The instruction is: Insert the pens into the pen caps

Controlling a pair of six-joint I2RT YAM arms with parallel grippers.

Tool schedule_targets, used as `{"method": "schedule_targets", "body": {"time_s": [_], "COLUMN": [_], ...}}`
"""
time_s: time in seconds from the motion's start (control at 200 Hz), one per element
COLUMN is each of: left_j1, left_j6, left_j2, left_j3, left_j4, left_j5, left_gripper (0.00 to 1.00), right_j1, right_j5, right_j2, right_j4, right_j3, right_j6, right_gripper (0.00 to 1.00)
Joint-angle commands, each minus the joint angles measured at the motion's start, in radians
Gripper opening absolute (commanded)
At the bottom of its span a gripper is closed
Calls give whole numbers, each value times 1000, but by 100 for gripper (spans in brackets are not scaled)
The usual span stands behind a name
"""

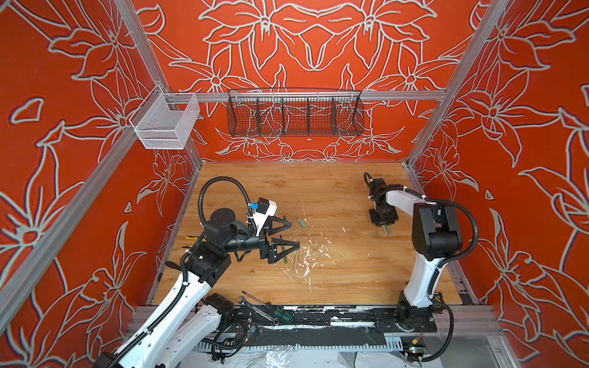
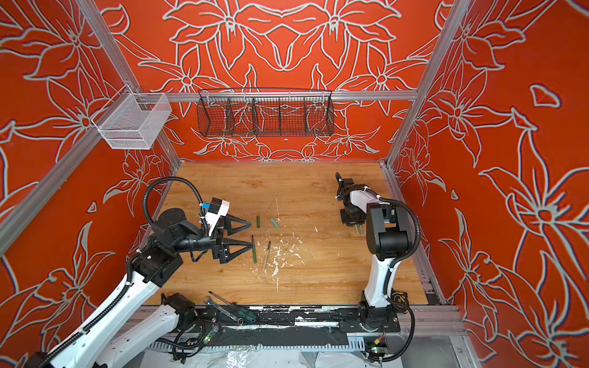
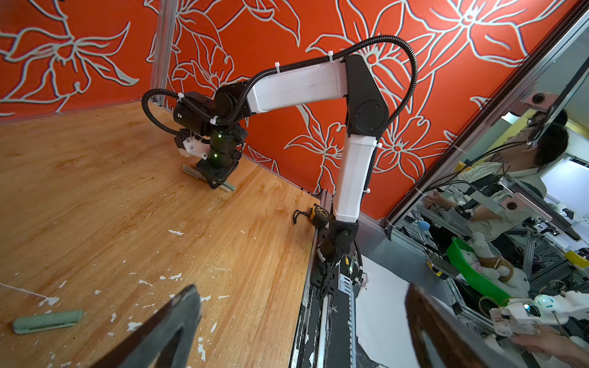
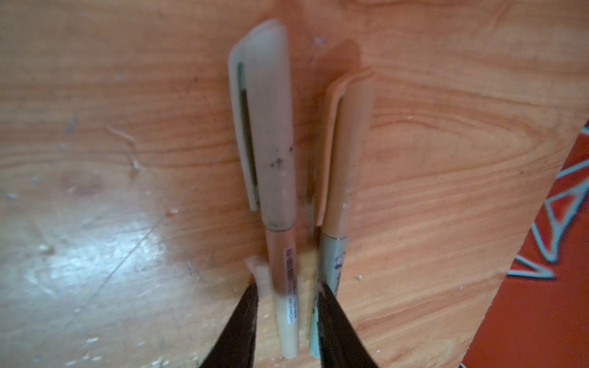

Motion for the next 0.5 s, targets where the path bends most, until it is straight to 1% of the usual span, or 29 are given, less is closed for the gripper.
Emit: {"method": "schedule_targets", "body": {"time_s": [0.0,0.07,0.125,0.225,0.31,0.42,0.495], "left_j1": [7,7,7,7,8,7,7], "left_j6": [-1,-1,-5,0,21,44,57], "left_j2": [-4,-2,-1,-7,-20,-38,-51], "left_j3": [-8,-8,-8,-2,11,35,49], "left_j4": [25,19,12,-21,-82,-181,-246], "left_j5": [9,-9,-24,-65,-115,-220,-277], "left_gripper": [97,97,97,97,97,97,97], "right_j1": [19,42,54,72,98,151,217], "right_j5": [-9,-6,-26,-102,-168,-250,-308], "right_j2": [-29,-64,-93,-157,-221,-306,-356], "right_j4": [-45,-54,-61,-57,-37,18,66], "right_j3": [33,37,40,39,22,-18,-50], "right_j6": [-11,-12,-11,-2,12,50,81], "right_gripper": [36,40,43,51,59,62,63]}}
